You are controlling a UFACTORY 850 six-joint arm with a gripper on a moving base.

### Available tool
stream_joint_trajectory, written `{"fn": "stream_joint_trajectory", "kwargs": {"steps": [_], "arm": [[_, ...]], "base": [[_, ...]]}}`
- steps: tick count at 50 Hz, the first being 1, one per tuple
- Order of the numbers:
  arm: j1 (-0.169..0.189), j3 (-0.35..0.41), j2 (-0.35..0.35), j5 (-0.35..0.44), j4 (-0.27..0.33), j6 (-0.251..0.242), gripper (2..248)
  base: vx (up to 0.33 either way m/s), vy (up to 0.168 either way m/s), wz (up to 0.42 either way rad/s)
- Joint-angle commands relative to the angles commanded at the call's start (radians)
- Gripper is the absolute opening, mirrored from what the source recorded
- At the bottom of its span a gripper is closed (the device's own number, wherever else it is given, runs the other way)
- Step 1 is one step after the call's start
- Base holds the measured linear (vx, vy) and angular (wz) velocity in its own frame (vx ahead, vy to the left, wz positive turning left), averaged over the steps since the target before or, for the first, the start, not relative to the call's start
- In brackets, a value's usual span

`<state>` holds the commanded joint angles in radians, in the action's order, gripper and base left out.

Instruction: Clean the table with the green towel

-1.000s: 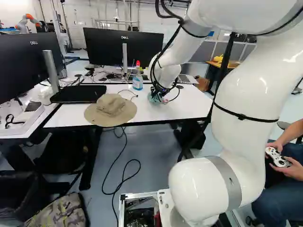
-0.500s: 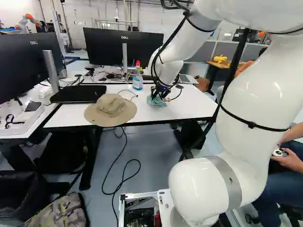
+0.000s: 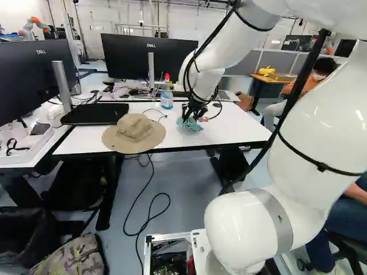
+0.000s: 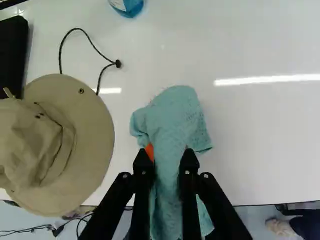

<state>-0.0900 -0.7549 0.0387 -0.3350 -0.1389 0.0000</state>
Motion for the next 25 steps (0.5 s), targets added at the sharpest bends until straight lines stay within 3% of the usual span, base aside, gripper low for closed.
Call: {"fn": "stream_joint_trajectory", "kwargs": {"steps": [25], "arm": [[-0.031, 0.031, 0.109, -0.140, 0.000, 0.000, 62]], "base": [[0.000, 0.000, 0.000]]}}
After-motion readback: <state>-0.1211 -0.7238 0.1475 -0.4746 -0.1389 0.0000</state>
